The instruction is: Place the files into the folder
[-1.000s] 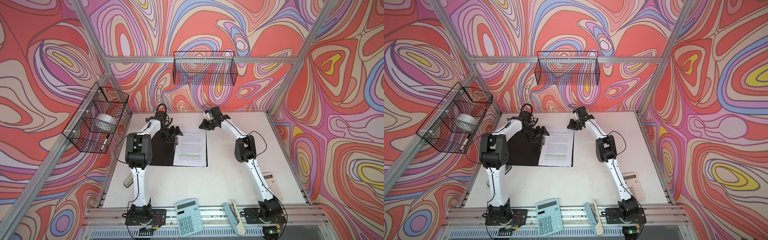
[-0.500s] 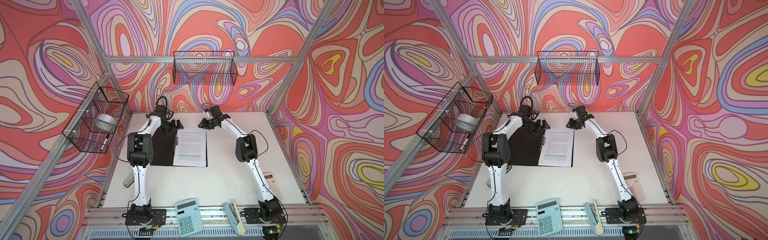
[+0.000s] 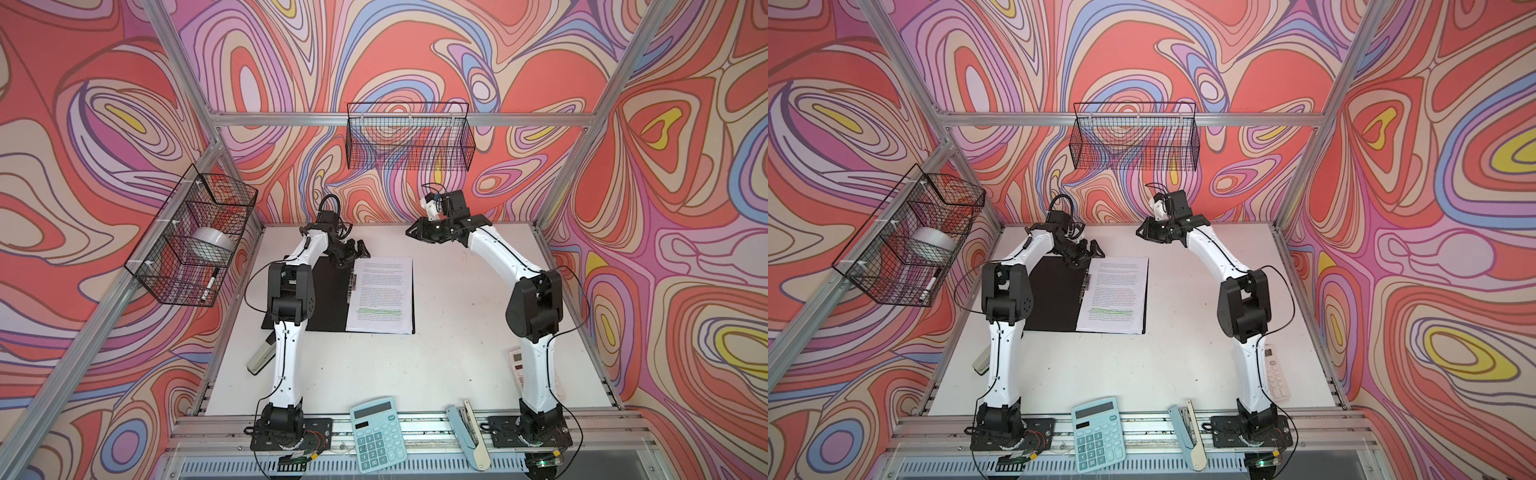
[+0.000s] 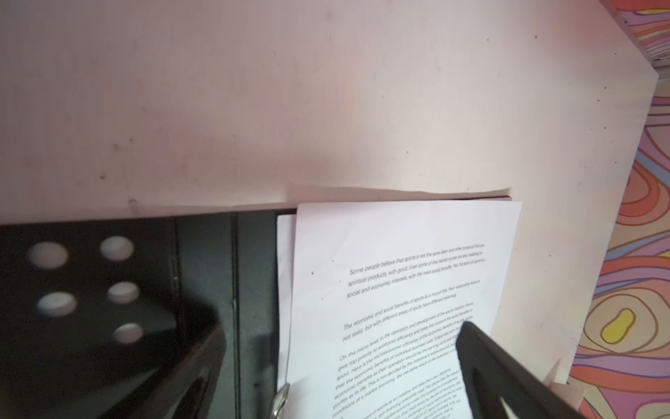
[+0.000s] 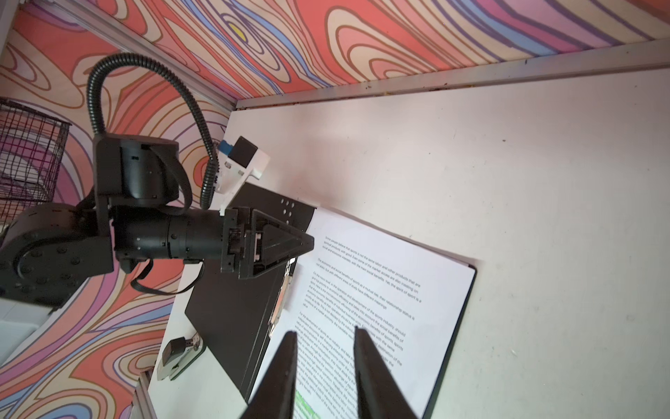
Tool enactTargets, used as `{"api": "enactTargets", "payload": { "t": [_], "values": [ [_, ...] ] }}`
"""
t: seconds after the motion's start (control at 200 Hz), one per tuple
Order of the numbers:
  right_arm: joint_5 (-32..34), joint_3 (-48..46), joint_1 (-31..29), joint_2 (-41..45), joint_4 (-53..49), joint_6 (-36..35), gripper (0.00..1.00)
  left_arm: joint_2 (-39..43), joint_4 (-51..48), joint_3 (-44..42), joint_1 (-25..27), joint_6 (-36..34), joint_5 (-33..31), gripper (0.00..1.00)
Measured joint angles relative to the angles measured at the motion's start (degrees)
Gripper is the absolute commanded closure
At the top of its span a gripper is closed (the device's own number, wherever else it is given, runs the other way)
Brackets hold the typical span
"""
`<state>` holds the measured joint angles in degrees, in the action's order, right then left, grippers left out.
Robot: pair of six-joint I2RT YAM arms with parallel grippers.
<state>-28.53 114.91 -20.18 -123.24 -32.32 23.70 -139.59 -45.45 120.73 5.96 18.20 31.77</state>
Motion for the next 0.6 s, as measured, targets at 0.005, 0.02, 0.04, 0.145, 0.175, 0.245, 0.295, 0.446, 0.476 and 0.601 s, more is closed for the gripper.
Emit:
{"api": "enactTargets", "payload": {
  "t": [0.005,0.02,0.04,0.145,0.175,0.245,0.295,0.446,0.476,0.601],
  "values": [
    [-0.02,-0.22,-0.04,0.13,0.02,0.00,0.71,0.00,0.07,-0.09,0.00,0.00,0.07,0.00],
    [0.00,-0.52,-0.11,0.28,0.07,0.00,0.71,0.07,0.17,-0.44,0.00,-0.09,0.46,0.00],
    [0.00,-1.11,-0.20,0.52,0.15,0.00,0.71,0.26,0.59,-0.96,0.00,-0.20,1.01,0.00],
    [0.02,-3.10,-0.55,0.79,0.17,0.04,0.71,1.84,2.56,-4.31,-0.04,-0.42,2.80,0.00],
    [0.02,-3.54,-0.63,0.79,0.15,0.07,0.71,2.32,3.06,-5.20,-0.07,-0.42,3.30,0.00],
    [0.02,-3.98,-0.76,0.79,-0.13,0.15,0.71,3.02,3.82,-6.69,-0.07,-0.39,4.44,0.00],
    [0.02,-3.98,-0.81,0.79,-0.13,0.15,0.71,3.32,4.24,-7.34,-0.04,-0.37,5.14,0.00],
    [0.04,-3.98,-0.81,0.79,-0.07,0.15,0.71,3.93,5.33,-8.81,-0.04,-0.15,6.43,0.00],
    [0.07,-3.98,-0.81,0.79,-0.04,0.13,0.71,4.22,5.60,-9.35,-0.04,-0.02,6.54,0.00],
    [0.50,-3.98,-0.81,0.79,-0.17,0.07,0.70,5.84,6.75,-12.15,-0.04,0.07,6.67,0.00]
  ]
}}
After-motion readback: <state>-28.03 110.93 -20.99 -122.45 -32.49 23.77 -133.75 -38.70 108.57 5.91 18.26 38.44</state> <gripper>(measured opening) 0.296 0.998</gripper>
